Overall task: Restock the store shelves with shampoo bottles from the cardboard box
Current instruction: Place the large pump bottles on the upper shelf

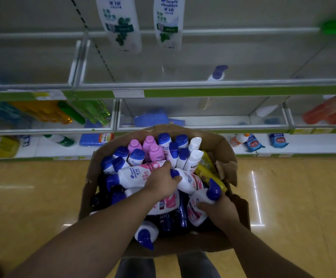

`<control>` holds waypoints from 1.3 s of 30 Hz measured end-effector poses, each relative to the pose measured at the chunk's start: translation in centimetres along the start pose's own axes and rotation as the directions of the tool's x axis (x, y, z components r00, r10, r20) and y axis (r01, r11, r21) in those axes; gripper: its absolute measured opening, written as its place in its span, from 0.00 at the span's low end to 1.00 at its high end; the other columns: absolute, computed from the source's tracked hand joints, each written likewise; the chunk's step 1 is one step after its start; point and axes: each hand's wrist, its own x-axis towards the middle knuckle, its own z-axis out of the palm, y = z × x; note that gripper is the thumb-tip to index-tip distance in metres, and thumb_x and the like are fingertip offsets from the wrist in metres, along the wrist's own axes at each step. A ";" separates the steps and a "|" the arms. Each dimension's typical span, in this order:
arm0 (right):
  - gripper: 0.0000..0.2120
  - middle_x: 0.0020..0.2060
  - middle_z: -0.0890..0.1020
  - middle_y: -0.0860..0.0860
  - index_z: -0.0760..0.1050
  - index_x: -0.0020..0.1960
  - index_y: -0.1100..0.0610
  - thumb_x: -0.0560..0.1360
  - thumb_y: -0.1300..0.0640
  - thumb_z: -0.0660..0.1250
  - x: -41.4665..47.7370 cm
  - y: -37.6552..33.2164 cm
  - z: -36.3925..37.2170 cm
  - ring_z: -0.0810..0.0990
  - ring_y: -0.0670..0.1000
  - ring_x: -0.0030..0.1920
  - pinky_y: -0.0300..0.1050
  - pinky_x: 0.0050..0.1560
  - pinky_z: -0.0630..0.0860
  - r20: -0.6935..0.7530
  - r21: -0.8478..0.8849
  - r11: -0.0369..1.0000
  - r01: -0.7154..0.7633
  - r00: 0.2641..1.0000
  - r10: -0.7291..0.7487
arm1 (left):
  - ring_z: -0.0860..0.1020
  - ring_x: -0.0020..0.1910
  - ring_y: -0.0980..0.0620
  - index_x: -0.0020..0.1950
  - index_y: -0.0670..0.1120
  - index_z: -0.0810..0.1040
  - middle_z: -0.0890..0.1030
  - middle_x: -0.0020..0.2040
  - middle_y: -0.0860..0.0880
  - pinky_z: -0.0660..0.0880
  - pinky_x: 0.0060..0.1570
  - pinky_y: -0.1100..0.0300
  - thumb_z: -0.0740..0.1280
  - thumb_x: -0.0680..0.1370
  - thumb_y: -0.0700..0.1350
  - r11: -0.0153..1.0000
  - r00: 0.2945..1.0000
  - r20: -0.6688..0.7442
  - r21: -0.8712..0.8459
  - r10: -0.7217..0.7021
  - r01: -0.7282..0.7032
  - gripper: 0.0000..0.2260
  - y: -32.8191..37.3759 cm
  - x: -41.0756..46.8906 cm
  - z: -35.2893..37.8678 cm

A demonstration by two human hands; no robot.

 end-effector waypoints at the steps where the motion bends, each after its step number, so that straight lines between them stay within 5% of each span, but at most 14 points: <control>1: 0.32 0.49 0.79 0.45 0.70 0.67 0.50 0.67 0.47 0.78 0.0 0.1 0.2 0.81 0.50 0.51 0.50 0.53 0.79 -0.012 0.028 0.999 -0.020 1.000 0.020 | 0.79 0.51 0.39 0.49 0.51 0.66 0.79 0.48 0.46 0.74 0.45 0.52 0.69 0.76 0.53 0.999 0.999 -0.011 0.000 0.033 -0.033 0.13 0.2 -0.5 -0.3; 7: 0.31 0.54 0.82 0.50 0.71 0.67 0.51 0.68 0.49 0.79 -1.4 -0.3 -0.3 0.82 0.52 0.52 0.52 0.54 0.80 -0.058 0.004 1.000 -0.006 0.998 0.006 | 0.78 0.47 0.44 0.51 0.49 0.70 0.80 0.47 0.47 0.76 0.46 0.50 0.71 0.75 0.51 0.979 0.978 -0.043 0.022 0.205 -0.204 0.13 0.6 -2.9 -2.8; 12: 0.31 0.50 0.80 0.47 0.70 0.66 0.51 0.68 0.50 0.79 -3.4 -1.9 -3.3 0.81 0.49 0.48 0.44 0.45 0.77 -0.055 0.019 0.996 0.084 0.995 -0.083 | 0.79 0.44 0.49 0.52 0.52 0.74 0.79 0.45 0.52 0.78 0.45 0.53 0.75 0.72 0.49 0.969 0.969 -0.060 -0.054 0.238 -0.241 0.14 1.4 -4.2 -6.4; 15: 0.29 0.48 0.81 0.44 0.72 0.63 0.48 0.66 0.50 0.80 -4.5 -4.1 -6.0 0.81 0.47 0.47 0.45 0.45 0.78 -0.064 0.059 0.986 0.155 0.987 -0.151 | 0.79 0.46 0.52 0.51 0.53 0.76 0.80 0.47 0.54 0.78 0.47 0.52 0.77 0.70 0.48 0.954 0.951 -0.072 -0.005 0.300 -0.301 0.14 2.6 -5.1 -9.2; 19: 0.25 0.41 0.83 0.37 0.75 0.53 0.41 0.61 0.52 0.82 -6.8 -8.8 -10.5 0.81 0.38 0.42 0.32 0.37 0.73 -0.098 0.090 0.954 0.286 0.956 -0.277 | 0.78 0.43 0.56 0.49 0.58 0.77 0.78 0.44 0.60 0.76 0.40 0.59 0.77 0.67 0.52 0.938 0.933 -0.105 0.064 0.345 -0.340 0.14 4.7 -7.4 -14.6; 22: 0.23 0.38 0.85 0.39 0.78 0.49 0.45 0.57 0.51 0.81 -9.7 -13.3 -14.2 0.83 0.39 0.38 0.39 0.36 0.75 -0.071 0.095 0.917 0.388 0.921 -0.383 | 0.79 0.43 0.60 0.49 0.60 0.79 0.79 0.45 0.60 0.80 0.43 0.55 0.78 0.65 0.55 0.922 0.913 -0.131 0.088 0.387 -0.378 0.16 7.0 -10.3 -19.3; 26: 0.26 0.41 0.87 0.47 0.80 0.52 0.46 0.55 0.46 0.80 -15.1 -19.2 -18.6 0.86 0.50 0.41 0.55 0.45 0.83 -0.061 0.110 0.852 0.512 0.859 -0.509 | 0.81 0.46 0.64 0.52 0.63 0.79 0.83 0.47 0.63 0.80 0.52 0.55 0.78 0.66 0.55 0.894 0.880 -0.159 0.076 0.448 -0.441 0.16 10.0 -15.1 -25.4; 33: 0.19 0.41 0.88 0.46 0.82 0.51 0.53 0.62 0.62 0.82 -25.2 -28.0 -26.4 0.87 0.45 0.40 0.31 0.35 0.78 -0.087 0.156 0.682 0.715 0.698 -0.711 | 0.83 0.47 0.63 0.52 0.58 0.83 0.85 0.47 0.61 0.79 0.52 0.60 0.77 0.71 0.48 0.792 0.750 -0.295 0.040 0.592 -0.609 0.11 16.2 -24.9 -33.9; 39: 0.19 0.42 0.88 0.50 0.82 0.53 0.54 0.64 0.64 0.79 -32.8 -34.7 -32.7 0.87 0.48 0.44 0.34 0.40 0.79 -0.096 0.143 0.497 0.856 0.512 -0.853 | 0.85 0.49 0.55 0.54 0.51 0.84 0.87 0.47 0.53 0.81 0.54 0.57 0.78 0.71 0.41 0.699 0.622 -0.460 -0.006 0.634 -0.715 0.13 20.9 -32.7 -40.2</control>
